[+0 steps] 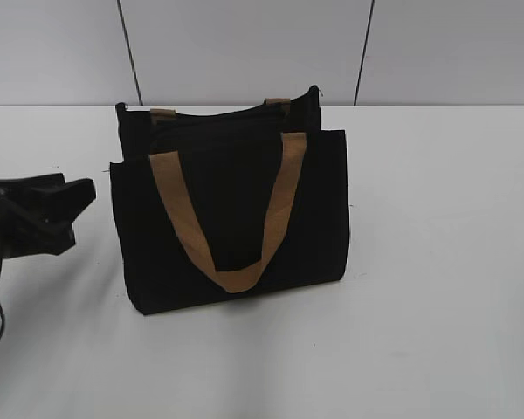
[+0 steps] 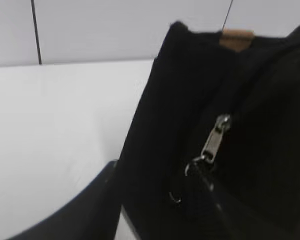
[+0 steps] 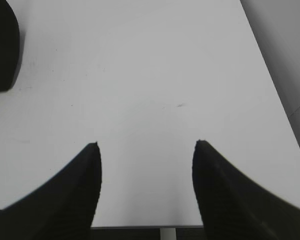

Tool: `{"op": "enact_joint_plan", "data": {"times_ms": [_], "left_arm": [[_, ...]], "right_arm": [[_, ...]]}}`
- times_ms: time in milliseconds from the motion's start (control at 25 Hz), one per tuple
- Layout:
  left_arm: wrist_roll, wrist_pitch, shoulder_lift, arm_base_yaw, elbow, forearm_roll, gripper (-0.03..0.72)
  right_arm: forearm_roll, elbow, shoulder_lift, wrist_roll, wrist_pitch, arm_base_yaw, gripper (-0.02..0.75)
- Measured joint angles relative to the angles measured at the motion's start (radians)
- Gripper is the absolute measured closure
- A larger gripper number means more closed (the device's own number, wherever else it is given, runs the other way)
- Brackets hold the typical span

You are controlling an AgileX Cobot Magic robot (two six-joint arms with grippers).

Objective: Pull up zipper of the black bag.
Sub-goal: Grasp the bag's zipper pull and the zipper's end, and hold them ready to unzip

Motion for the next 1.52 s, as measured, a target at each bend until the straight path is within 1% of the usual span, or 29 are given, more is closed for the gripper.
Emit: {"op": "enact_joint_plan", "data": {"times_ms": [200,440,600,680,760,880,1120,1520], "left_arm": [[0.0,-0.054,0.164,0.0,0.0,0.006,0.383],[0.008,-0.258,0.333,0.001,-0.001,0.055,0.386],[0.031,-0.318,0.389,0.034,-0.002,0.094,0.386],[0.036,-0.317,0.406,0.059,-0.012,0.139,0.381],[0.037,-0.32,0.418,0.077,-0.036,0.206,0.367],[0.038,-0.326,0.423,0.086,-0.069,0.265,0.344],[0.038,-0.314,0.424,0.095,-0.113,0.301,0.306],[0.038,-0.188,0.424,0.095,-0.171,0.354,0.297]], "right_arm": [[0.0,0.0,0.0,0.0,0.0,0.0,0.286],[0.0,0.0,0.0,0.0,0.0,0.0,0.286],[0.0,0.0,0.0,0.0,0.0,0.0,0.286],[0.0,0.0,0.0,0.0,0.0,0.0,0.286],[0.0,0.0,0.0,0.0,0.0,0.0,0.286],[0.0,0.0,0.0,0.0,0.0,0.0,0.286],[0.0,0.0,0.0,0.0,0.0,0.0,0.286],[0.0,0.0,0.0,0.0,0.0,0.0,0.286]]}}
